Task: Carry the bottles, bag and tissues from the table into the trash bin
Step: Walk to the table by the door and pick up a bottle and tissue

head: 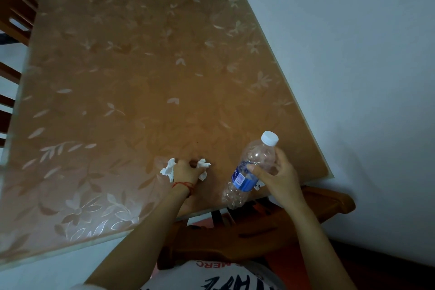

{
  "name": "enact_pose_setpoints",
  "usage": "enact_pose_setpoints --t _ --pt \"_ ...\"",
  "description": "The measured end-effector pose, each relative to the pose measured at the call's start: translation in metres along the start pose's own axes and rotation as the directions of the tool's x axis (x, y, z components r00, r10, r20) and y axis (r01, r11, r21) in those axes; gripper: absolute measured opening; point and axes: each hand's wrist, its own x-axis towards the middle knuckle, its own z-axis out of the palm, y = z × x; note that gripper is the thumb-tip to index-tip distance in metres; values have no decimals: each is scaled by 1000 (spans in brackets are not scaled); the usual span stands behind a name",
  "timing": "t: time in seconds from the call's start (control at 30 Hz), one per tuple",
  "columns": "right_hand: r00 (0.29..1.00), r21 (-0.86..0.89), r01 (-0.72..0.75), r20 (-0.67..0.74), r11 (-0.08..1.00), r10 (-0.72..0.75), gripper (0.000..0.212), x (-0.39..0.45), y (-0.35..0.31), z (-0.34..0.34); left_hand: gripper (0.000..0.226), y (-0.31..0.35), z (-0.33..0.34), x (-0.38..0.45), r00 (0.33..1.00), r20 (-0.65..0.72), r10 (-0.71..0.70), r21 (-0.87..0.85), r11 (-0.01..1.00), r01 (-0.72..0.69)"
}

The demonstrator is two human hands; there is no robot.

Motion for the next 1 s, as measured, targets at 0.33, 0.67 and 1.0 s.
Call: enact_pose_setpoints --t 0.33,0.67,1.0 --pt "994 -12 65 90 998 -63 62 11 -9 4 24 6 -29 -19 981 -189 47 -212 973 -88" --pt "942 -37 170 301 985 -151 65 31 -30 26 22 -8 -70 -53 909 -417 -17 -345 928 -141" --pt "873 -67 244 449 967 -189 51 27 -60 73 24 -48 -108 -92 787 -584 -201 -439 893 -98"
